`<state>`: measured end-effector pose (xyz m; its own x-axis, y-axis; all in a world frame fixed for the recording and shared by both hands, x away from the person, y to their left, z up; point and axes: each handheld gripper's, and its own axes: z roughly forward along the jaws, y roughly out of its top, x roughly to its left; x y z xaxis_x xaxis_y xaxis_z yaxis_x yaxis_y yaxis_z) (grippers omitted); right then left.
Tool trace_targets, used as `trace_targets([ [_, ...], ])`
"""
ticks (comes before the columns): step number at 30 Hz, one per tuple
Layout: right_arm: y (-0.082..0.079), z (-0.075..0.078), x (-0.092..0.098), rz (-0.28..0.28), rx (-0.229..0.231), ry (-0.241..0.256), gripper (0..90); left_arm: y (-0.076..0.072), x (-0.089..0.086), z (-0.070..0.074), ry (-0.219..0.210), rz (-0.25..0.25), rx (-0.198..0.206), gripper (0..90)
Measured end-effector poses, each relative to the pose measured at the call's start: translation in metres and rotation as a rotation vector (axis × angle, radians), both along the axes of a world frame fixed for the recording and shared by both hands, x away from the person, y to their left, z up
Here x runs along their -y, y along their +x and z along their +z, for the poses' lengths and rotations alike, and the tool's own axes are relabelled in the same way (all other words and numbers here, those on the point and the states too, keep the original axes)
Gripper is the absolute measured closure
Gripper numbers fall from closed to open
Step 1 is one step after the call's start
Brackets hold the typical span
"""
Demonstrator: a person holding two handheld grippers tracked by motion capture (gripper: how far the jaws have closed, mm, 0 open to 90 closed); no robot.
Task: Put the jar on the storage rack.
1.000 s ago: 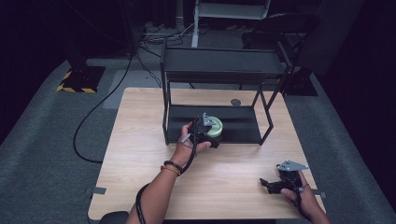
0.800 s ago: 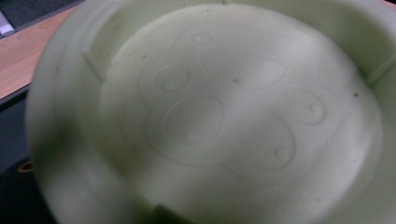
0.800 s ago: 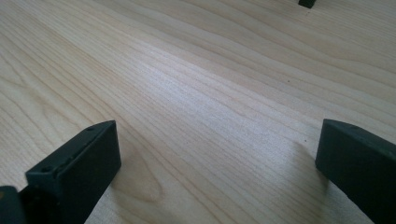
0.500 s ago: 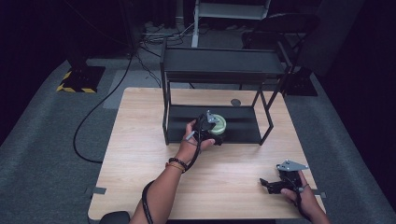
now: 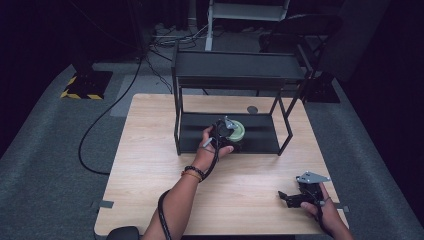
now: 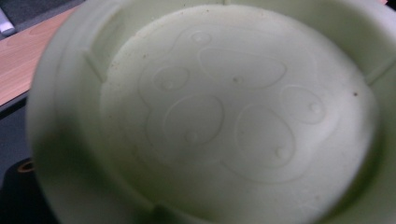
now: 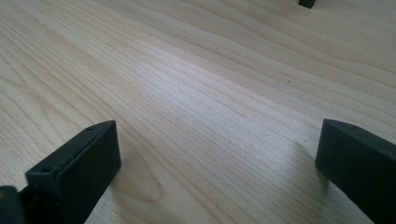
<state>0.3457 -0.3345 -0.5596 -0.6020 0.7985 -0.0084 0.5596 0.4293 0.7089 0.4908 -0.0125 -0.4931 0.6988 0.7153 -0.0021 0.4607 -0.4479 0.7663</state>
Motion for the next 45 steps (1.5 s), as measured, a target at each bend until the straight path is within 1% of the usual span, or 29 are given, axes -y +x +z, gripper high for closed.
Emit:
trace_targets([
  [6, 0.000, 0.000, 0.000, 0.000, 0.000, 0.000, 0.0, 0.001, 0.004, -0.003, -0.005, 0.008, 0.001, 11.4],
  [13, 0.000, 0.000, 0.000, 0.000, 0.000, -0.001, 0.0, 0.004, 0.007, -0.009, 0.005, 0.019, -0.008, 11.4],
  [20, 0.000, 0.000, 0.000, 0.000, 0.000, -0.001, 0.0, 0.007, 0.008, -0.013, -0.003, 0.035, -0.016, 11.4],
  [25, 0.000, 0.000, 0.000, 0.000, 0.000, 0.000, 0.0, 0.007, 0.007, -0.016, 0.002, 0.048, -0.016, 11.4],
  [28, 0.000, 0.000, 0.000, 0.000, 0.000, -0.001, 0.0, 0.009, 0.006, -0.019, -0.008, 0.057, -0.026, 11.4],
  [29, 0.000, 0.000, 0.000, 0.000, 0.000, -0.001, 0.0, 0.009, 0.006, -0.020, -0.001, 0.059, -0.023, 11.4],
  [32, 0.000, 0.000, 0.000, 0.001, 0.000, -0.001, 0.0, 0.009, 0.006, -0.022, -0.001, 0.062, -0.024, 11.4],
  [34, 0.000, 0.000, 0.000, 0.000, 0.000, 0.000, 0.0, 0.009, 0.007, -0.024, 0.014, 0.063, -0.024, 11.4],
  [39, 0.000, 0.000, 0.000, 0.000, 0.000, -0.001, 0.0, 0.011, 0.007, -0.027, 0.007, 0.072, -0.026, 11.4],
  [42, 0.000, 0.000, 0.000, 0.000, 0.000, 0.000, 0.0, 0.011, 0.008, -0.031, 0.011, 0.077, -0.028, 11.4],
  [45, 0.000, 0.000, 0.000, 0.000, 0.000, -0.001, 0.0, 0.011, 0.008, -0.035, 0.004, 0.079, -0.032, 11.4],
])
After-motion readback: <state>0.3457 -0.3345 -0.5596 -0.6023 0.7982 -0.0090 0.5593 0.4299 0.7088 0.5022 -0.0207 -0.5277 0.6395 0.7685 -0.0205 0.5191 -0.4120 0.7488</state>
